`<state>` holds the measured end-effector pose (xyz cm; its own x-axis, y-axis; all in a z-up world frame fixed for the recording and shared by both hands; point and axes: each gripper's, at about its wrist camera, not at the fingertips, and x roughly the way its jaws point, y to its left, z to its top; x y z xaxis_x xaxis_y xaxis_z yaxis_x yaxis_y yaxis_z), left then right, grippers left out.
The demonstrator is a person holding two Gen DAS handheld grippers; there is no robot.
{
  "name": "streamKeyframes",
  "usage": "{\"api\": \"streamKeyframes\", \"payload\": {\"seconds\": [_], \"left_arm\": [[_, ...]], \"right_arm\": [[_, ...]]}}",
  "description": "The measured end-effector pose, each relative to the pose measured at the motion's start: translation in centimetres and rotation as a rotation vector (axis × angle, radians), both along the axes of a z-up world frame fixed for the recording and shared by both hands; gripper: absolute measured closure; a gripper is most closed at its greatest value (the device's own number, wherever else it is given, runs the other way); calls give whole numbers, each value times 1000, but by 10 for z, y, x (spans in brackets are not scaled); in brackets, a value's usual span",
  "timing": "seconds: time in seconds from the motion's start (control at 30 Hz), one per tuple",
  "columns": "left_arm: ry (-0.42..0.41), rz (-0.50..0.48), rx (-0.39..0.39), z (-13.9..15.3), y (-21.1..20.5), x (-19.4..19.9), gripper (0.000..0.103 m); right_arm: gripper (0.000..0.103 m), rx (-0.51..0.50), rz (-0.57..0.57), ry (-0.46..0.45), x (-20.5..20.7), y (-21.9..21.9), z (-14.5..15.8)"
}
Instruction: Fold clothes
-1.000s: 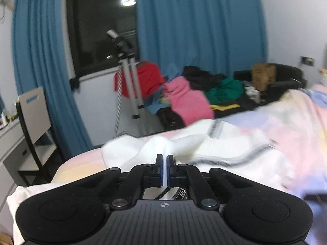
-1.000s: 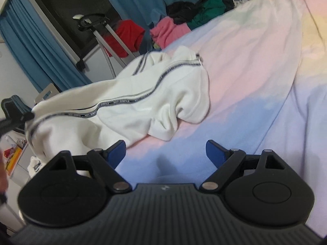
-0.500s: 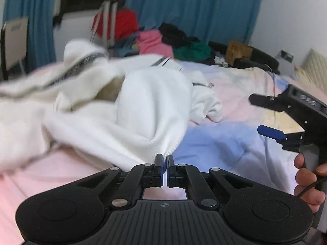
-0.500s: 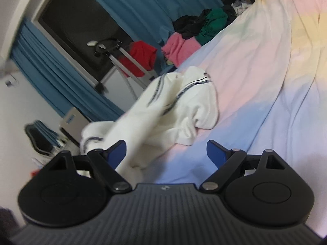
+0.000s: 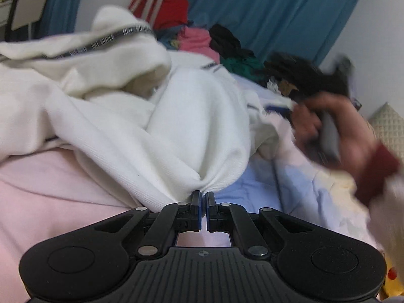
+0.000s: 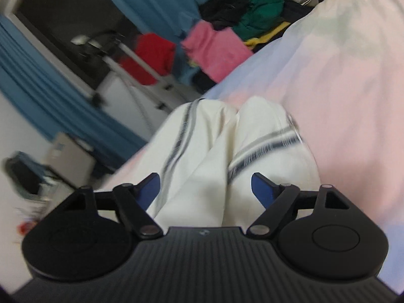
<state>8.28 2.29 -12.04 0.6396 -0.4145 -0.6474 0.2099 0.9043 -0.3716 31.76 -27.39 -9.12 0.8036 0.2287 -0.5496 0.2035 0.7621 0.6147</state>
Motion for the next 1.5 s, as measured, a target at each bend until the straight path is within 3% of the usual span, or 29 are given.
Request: {"api": "streamKeyframes", "payload": {"seconds": [0.1, 0.17, 0.23, 0.33, 0.4, 0.43, 0.5, 0.63, 0.77, 0.9, 0.97, 1.03, 1.1, 1.17, 1.3, 1.43, 1.5], "left_arm": [[15, -20, -5, -16, -4, 19, 100], [21, -31, -25, -23, -4, 29, 100], [27, -38, -56, -29, -3, 36, 100], [24, -54, -90, -34, -3, 42, 100], [17, -65, -103, -34, -4, 44, 100], [12, -72, -106, -33, -5, 43, 100], [-14, -91, -112, -27, -7, 40, 100], [-86, -113, -142, -12, -7, 28, 100], [-154, -108, -218, 5, 4, 14, 100], [-210, -85, -263, 20, 16, -4, 100], [-220, -74, -280, 24, 23, -12, 100], [-216, -61, -287, 27, 28, -20, 100], [-205, -50, -272, 29, 33, -27, 100], [-176, -40, -247, 30, 34, -31, 100], [-118, -27, -175, 31, 32, -33, 100], [-69, -14, -98, 27, 26, -37, 100], [-60, -5, -74, 27, 24, -39, 100]], "right_arm": [[24, -92, -18, 64, 51, 14, -14], [35, -145, -28, 101, 79, 22, -24], [36, -189, -35, 118, 97, 29, -31], [66, -267, -45, 135, 119, 40, -39], [77, -315, -50, 134, 124, 45, -37], [90, -328, -58, 131, 124, 46, -35], [91, -330, -84, 120, 121, 43, -27], [94, -327, -113, 59, 99, 39, 2], [96, -360, -167, -72, 62, 33, 48], [96, -301, -229, -254, -5, 6, 89], [97, -319, -259, -362, -48, -6, 106], [97, -337, -290, -451, -95, -19, 116], [97, -327, -308, -484, -138, -35, 114], [97, -274, -333, -435, -172, -53, 95], [96, -58, -391, -231, -223, -102, 34], [94, 180, -439, 47, -241, -144, -24], [94, 308, -453, 94, -250, -158, -49]]}}
